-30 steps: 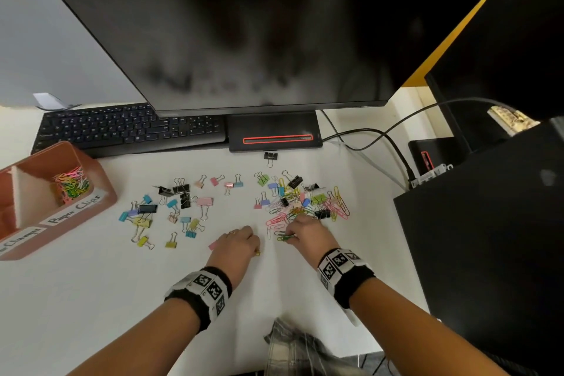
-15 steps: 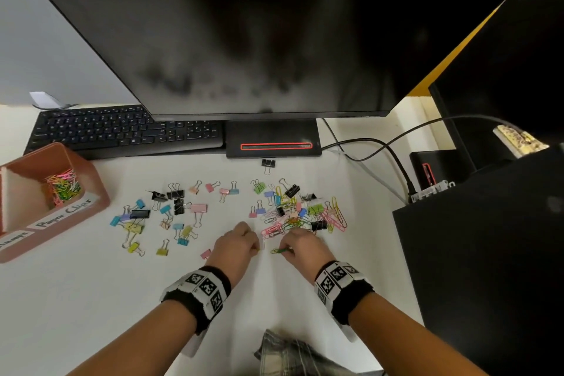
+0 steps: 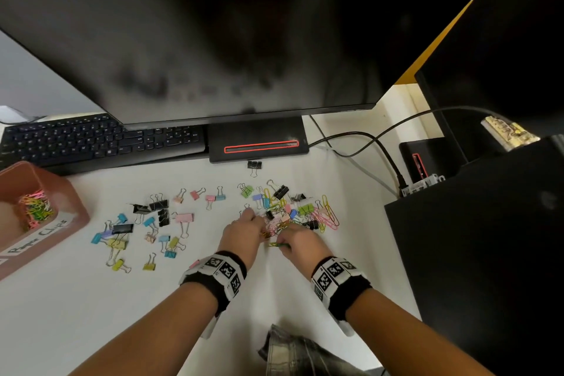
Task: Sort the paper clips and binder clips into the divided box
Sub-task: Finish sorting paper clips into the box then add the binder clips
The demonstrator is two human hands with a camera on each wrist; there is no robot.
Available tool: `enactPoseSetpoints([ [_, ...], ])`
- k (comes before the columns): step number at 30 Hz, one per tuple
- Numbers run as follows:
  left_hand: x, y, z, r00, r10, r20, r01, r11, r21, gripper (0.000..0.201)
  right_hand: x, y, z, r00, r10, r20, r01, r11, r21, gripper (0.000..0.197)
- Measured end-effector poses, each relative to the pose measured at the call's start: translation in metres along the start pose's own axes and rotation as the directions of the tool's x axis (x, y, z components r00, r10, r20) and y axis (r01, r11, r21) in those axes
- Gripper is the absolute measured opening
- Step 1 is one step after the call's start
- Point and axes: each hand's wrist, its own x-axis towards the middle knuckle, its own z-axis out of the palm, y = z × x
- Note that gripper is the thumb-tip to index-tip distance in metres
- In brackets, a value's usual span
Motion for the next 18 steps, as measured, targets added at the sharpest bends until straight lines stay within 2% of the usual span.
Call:
enactPoseSetpoints([
  [5, 0.002, -0.002, 0.000, 0.999, 0.033, 0.037, -0.037, 0.993, 0.110, 0.007, -0.001, -0.002, 0.000, 1.000, 0.029, -0.007, -0.029, 1.000, 0.000, 0.020],
  [11, 0.000, -0.003, 0.006, 0.998, 0.048, 0.044, -0.055, 0.985, 0.163, 0.017, -0.006, -0.008, 0.004, 0.995, 0.067, -0.079, -0.065, 0.998, 0.025, 0.017],
  [14, -0.002, -0.010, 0.006, 0.997, 0.070, 0.042, -0.073, 0.994, 0.086, 0.019, -0.006, -0.012, 0.006, 0.993, 0.081, -0.090, -0.079, 0.996, 0.028, 0.018],
  [18, -0.016, -0.026, -0.019, 0.998, 0.032, -0.047, -0.040, 0.983, -0.177, 0.015, -0.009, -0.024, 0.003, 0.989, 0.070, -0.133, -0.065, 0.997, 0.045, 0.019],
])
